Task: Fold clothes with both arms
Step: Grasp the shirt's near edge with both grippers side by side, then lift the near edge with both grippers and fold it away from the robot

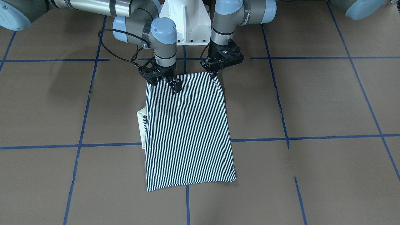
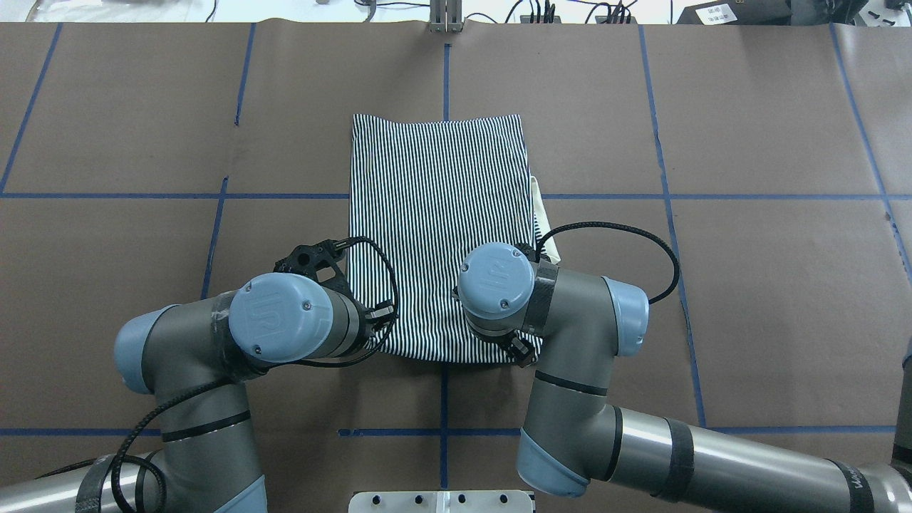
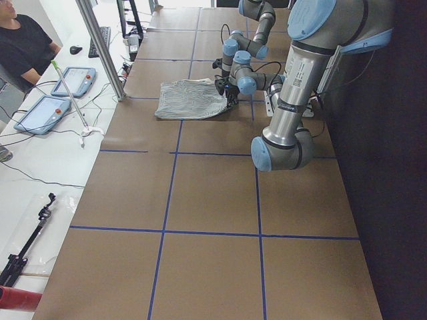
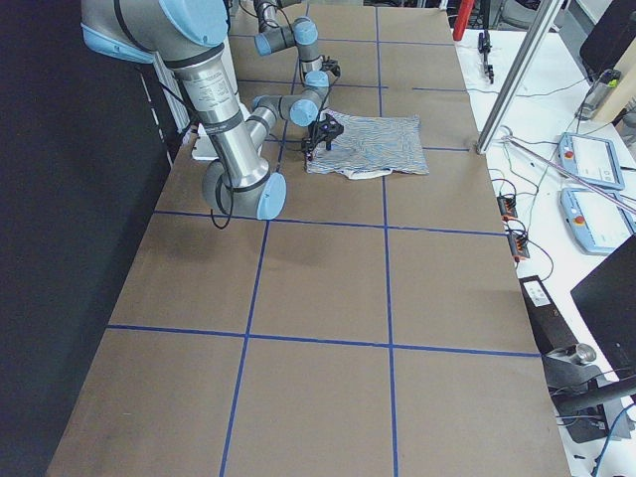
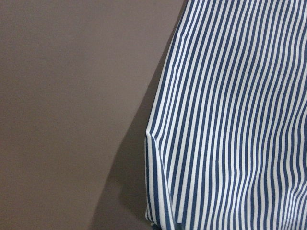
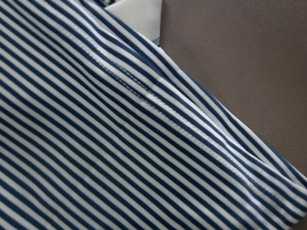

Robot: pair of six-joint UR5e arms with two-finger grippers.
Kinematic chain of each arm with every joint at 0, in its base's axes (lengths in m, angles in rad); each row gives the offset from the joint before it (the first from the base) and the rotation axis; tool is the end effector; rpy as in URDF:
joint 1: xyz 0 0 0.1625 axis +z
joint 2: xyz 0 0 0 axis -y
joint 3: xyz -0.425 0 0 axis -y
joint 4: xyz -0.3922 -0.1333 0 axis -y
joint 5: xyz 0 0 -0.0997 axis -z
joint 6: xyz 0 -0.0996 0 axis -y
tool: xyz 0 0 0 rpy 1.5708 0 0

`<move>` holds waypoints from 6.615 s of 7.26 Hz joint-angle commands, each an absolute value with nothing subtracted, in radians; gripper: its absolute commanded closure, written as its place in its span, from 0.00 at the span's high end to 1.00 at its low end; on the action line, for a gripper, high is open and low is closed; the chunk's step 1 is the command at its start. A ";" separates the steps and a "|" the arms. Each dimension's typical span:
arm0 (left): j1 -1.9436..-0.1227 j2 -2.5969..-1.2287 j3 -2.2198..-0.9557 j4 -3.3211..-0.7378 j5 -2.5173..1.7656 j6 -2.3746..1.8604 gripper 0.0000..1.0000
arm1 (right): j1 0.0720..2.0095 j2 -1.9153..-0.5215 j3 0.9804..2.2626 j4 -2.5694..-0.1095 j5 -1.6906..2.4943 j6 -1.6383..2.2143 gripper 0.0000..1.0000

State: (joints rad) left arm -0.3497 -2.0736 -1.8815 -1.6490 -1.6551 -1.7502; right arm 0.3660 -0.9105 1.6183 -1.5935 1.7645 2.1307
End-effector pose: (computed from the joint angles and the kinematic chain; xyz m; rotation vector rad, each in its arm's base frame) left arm 0.5341 -0.3277 0.2346 -0.0026 0.9030 -0.4555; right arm -0.6107 -0.3563 0.2558 -0.2588 -0.6815 0.8197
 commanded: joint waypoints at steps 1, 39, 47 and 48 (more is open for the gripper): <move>-0.350 -2.072 -1.885 -1.649 -1.655 -1.750 0.00 | 0.364 -0.910 1.626 -1.611 1.766 2.148 1.00; -0.283 -2.005 -1.992 -1.638 -1.661 -1.758 0.00 | 0.364 -0.936 1.811 -1.638 1.813 2.128 0.00; -0.339 -1.985 -2.043 -1.581 -1.732 -1.822 0.00 | 0.426 -0.958 1.797 -1.548 1.799 1.990 0.00; -0.371 -1.993 -2.040 -1.586 -1.733 -1.824 0.00 | 0.436 -0.924 1.720 -1.495 1.799 1.964 0.00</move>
